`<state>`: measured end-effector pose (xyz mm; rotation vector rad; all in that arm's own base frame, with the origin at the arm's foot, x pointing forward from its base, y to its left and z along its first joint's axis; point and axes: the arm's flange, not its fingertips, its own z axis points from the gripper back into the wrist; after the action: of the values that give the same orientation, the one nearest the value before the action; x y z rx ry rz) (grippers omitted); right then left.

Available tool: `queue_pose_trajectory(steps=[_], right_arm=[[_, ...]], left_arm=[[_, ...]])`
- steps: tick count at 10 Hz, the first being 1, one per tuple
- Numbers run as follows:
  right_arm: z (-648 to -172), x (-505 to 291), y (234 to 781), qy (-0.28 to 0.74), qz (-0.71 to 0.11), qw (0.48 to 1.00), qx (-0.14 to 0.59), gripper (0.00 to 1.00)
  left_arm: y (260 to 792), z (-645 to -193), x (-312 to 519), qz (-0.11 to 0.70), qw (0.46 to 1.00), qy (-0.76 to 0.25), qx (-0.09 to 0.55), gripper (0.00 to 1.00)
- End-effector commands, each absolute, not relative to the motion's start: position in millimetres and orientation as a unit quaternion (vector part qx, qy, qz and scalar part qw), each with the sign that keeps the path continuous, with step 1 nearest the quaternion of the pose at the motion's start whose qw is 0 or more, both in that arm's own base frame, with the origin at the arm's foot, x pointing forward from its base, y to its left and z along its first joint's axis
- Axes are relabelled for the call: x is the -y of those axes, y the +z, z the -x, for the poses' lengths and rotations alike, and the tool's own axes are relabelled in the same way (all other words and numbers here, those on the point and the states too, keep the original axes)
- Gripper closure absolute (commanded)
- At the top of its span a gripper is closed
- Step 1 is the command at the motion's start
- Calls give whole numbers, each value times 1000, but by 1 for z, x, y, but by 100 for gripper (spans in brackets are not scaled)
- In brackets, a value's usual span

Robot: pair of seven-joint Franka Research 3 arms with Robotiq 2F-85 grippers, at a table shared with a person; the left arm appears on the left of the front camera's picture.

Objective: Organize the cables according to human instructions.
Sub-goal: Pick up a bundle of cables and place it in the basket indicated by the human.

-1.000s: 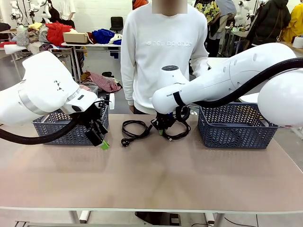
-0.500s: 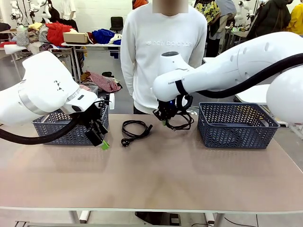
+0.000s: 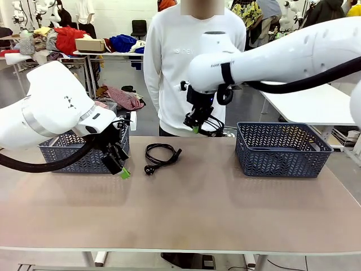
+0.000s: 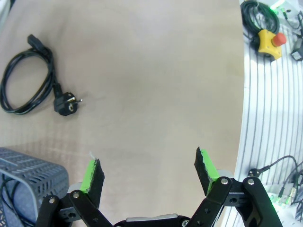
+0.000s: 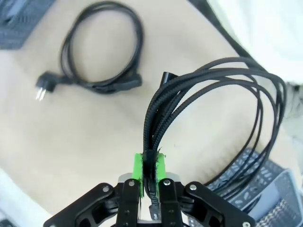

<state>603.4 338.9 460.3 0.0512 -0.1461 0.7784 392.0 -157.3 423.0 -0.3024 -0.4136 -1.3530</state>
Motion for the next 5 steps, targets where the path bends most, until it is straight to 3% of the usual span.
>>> queue_pose_trajectory(steps=[1, 5], right_arm=[[-599, -312, 484, 457, -46, 887, 49, 100], [-583, -257, 511, 547, 21, 833, 76, 100]], left_arm=[[424, -391, 155, 141, 751, -617, 187, 0], [424, -391, 155, 141, 751, -617, 187, 0]])
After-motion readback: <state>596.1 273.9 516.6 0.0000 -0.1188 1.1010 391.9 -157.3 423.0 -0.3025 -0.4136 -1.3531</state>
